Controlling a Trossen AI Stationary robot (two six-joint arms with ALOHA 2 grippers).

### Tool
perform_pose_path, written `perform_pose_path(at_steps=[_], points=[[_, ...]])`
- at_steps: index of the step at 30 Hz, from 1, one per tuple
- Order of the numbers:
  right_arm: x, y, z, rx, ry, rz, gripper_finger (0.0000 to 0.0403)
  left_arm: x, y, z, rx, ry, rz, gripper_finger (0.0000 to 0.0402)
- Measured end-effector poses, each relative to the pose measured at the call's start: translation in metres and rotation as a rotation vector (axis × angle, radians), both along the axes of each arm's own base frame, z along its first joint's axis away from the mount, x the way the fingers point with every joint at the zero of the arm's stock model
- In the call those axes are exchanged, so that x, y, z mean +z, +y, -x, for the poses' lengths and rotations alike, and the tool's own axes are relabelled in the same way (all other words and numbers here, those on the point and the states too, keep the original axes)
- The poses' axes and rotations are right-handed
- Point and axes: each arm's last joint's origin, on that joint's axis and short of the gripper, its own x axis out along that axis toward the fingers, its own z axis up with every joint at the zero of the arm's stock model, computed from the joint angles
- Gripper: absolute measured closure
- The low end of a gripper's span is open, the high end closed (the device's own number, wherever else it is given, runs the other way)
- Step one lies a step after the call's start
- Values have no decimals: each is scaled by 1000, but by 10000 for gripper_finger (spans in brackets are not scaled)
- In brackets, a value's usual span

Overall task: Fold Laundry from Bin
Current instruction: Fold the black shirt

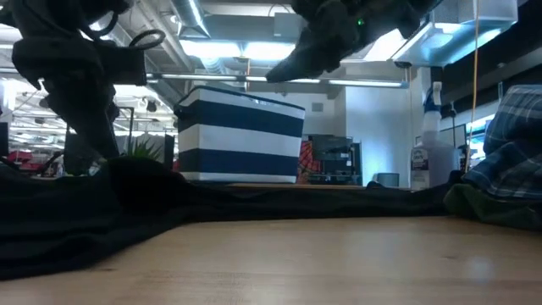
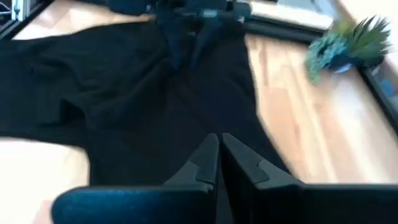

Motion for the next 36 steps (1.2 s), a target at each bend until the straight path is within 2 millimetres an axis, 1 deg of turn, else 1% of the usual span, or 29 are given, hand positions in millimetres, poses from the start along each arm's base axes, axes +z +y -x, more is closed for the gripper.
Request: perform_pose_path(at_steps=[3, 7, 10, 13, 15, 18, 22, 27, 30, 36], points=[[-15, 13, -4, -65, 55, -21, 384, -6, -2, -3, -15, 37, 22, 308], [-43, 13, -5, -192, 199, -92, 384, -19, -8, -8, -36, 96, 58, 315], [-62, 8, 0, -318, 335, -119, 384, -30, -15, -13, -60, 131, 92, 320], [-79, -1, 10, -447, 487, -150, 384, -40, -22, -16, -75, 161, 100, 325], [-86, -7, 17, -534, 567, -162, 384, -44, -25, -18, -75, 167, 106, 325], [-93, -16, 23, -632, 638, -180, 384, -49, -29, -20, -79, 175, 116, 325], [-100, -32, 25, -702, 677, -201, 384, -50, -32, -24, -96, 143, 143, 324], [-108, -64, 24, -742, 684, -251, 384, -47, -37, -34, -161, 36, 194, 324], [-110, -83, 24, -757, 659, -269, 384, -45, -39, -38, -203, -24, 194, 324], [-107, -117, 22, -761, 571, -254, 384, -38, -42, -48, -249, -151, 169, 324]])
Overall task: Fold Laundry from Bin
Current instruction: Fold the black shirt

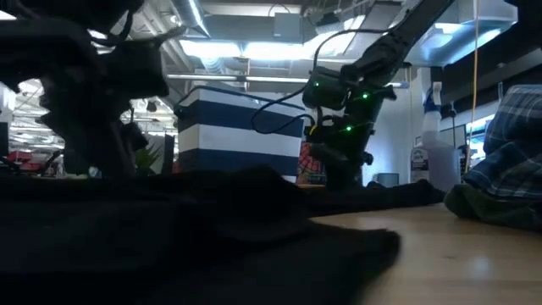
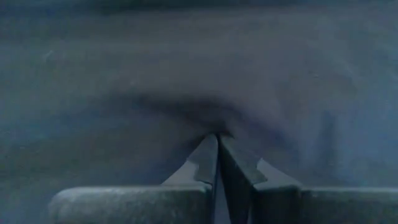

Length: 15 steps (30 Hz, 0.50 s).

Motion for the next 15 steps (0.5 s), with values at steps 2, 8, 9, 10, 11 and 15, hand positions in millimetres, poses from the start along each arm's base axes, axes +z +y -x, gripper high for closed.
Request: perform_pose_path(at_steps=[2, 8, 9, 10, 11, 15], points=[[4, -10, -2, 11, -15, 23, 384, 3, -1, -3, -18, -45, -3, 324], [25, -30, -11, 68, -50, 93, 384, 10, -1, -10, -73, -156, -31, 324], [29, -30, -12, 80, -44, 97, 384, 11, 0, -10, -72, -158, -38, 324], [34, -30, -13, 86, -38, 97, 384, 12, 2, -9, -64, -154, -44, 324], [39, -28, -15, 95, -37, 97, 384, 13, 4, -9, -50, -152, -53, 324], [54, -8, -19, 143, -35, 124, 384, 19, 9, -4, 4, -144, -113, 324]])
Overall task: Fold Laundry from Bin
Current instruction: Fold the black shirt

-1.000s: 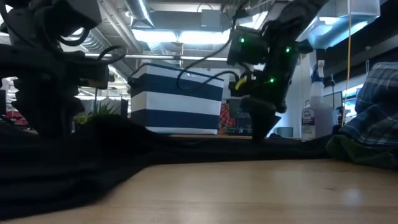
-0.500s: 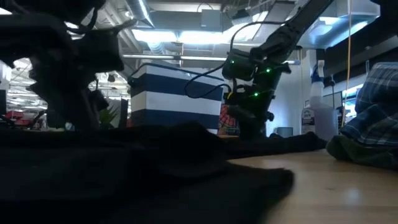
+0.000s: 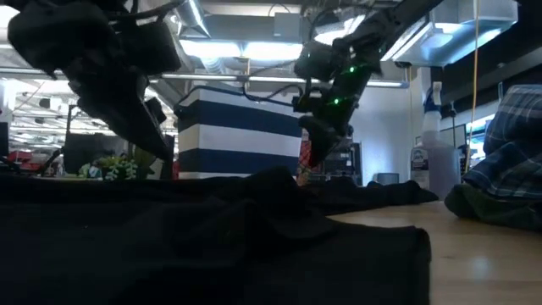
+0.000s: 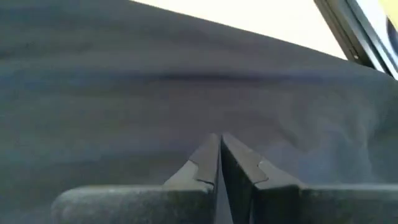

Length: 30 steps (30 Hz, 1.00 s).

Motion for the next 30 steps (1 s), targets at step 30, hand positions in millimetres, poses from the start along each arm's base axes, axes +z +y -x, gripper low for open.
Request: perform_pose_path(at_steps=[30], points=[[11, 137, -26, 314, -142, 103, 384, 51, -86, 52, -426, 158, -275, 357]])
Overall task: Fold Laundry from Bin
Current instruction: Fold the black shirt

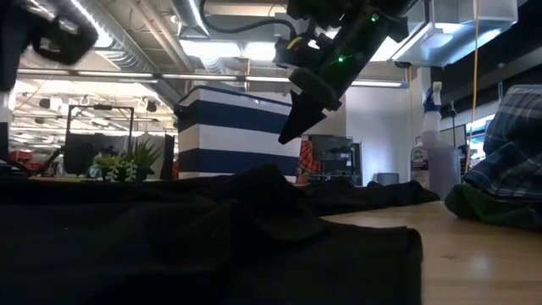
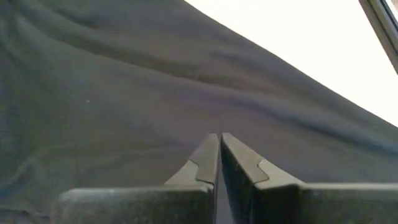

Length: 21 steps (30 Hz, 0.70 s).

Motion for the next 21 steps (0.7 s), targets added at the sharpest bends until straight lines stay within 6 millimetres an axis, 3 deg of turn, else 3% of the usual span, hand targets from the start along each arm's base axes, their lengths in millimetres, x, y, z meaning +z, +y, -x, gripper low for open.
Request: perform_pose_path(at_steps=[3, 7, 15, 21], points=[[0, 0, 0, 1, -3, -1, 384, 6, -12, -7, -55, -61, 15, 357], [0, 1, 0, -1, 0, -24, 384, -10, -24, -14, -124, -24, 25, 347], [0, 1, 0, -1, -2, -25, 384, -37, -53, -38, -229, -74, 200, 271], [0, 1, 0, -17, -12, -38, 384, -47, -83, -58, -354, -81, 97, 222]])
